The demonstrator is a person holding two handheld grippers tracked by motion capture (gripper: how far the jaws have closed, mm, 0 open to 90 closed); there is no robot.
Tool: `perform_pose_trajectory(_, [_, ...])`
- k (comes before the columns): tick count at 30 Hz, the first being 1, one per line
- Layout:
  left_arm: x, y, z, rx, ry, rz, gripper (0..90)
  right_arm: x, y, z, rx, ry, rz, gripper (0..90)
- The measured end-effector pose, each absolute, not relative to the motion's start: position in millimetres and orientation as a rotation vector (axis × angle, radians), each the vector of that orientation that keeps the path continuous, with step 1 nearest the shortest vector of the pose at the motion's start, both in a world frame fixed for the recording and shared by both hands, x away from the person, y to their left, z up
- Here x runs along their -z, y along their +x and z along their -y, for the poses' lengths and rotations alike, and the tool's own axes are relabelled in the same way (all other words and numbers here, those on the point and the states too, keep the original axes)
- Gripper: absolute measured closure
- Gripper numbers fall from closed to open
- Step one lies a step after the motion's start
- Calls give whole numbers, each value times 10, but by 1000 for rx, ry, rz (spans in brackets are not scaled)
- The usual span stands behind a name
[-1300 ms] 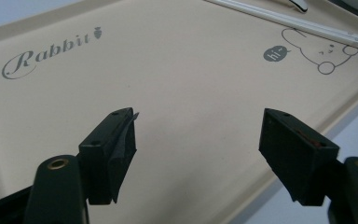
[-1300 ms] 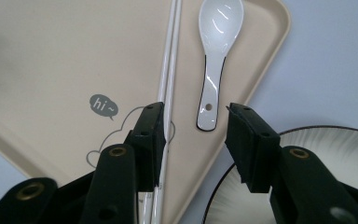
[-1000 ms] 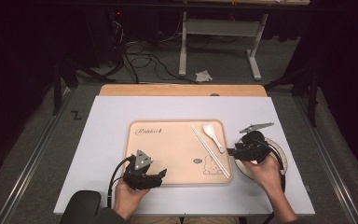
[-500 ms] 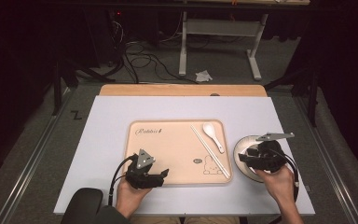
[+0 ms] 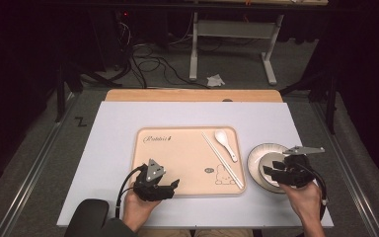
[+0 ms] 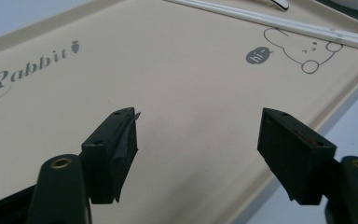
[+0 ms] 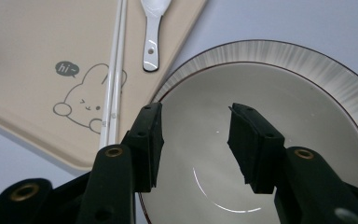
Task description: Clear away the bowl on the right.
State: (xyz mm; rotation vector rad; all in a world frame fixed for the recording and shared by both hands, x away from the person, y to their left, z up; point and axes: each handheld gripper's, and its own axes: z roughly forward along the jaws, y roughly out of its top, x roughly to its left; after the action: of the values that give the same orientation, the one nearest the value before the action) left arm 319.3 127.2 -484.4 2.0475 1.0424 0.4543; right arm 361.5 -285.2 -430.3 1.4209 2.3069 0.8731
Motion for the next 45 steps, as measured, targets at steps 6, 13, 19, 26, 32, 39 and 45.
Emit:
perform_pose_trajectory(6, [4870,3228,-1235,-437,2063,-1042,282,4345,3575,2929,-843,1438,-2289,544])
perform_pose_trajectory(13, [4887,3246,-1161,-431,2087,-1016,277,4309,3469,3047,-840,1451,-2222,548])
perform_pose_trajectory(19, [4885,3282,-1128,-422,2096,-998,275,4310,3407,3118,-815,1490,-2186,563])
perform_pose_trajectory(26, [4886,3304,-1074,-410,2107,-973,274,4283,3323,3218,-801,1524,-2132,577])
perform_pose_trajectory(32, [4889,3319,-1052,-404,2111,-964,274,4265,3279,3291,-790,1544,-2087,581])
perform_pose_trajectory(39, [4886,3318,-1042,-405,2114,-958,273,4291,3283,3333,-772,1572,-2076,587])
perform_pose_trajectory(45, [4884,3313,-1044,-417,2105,-957,276,4350,3348,3371,-761,1603,-2101,637])
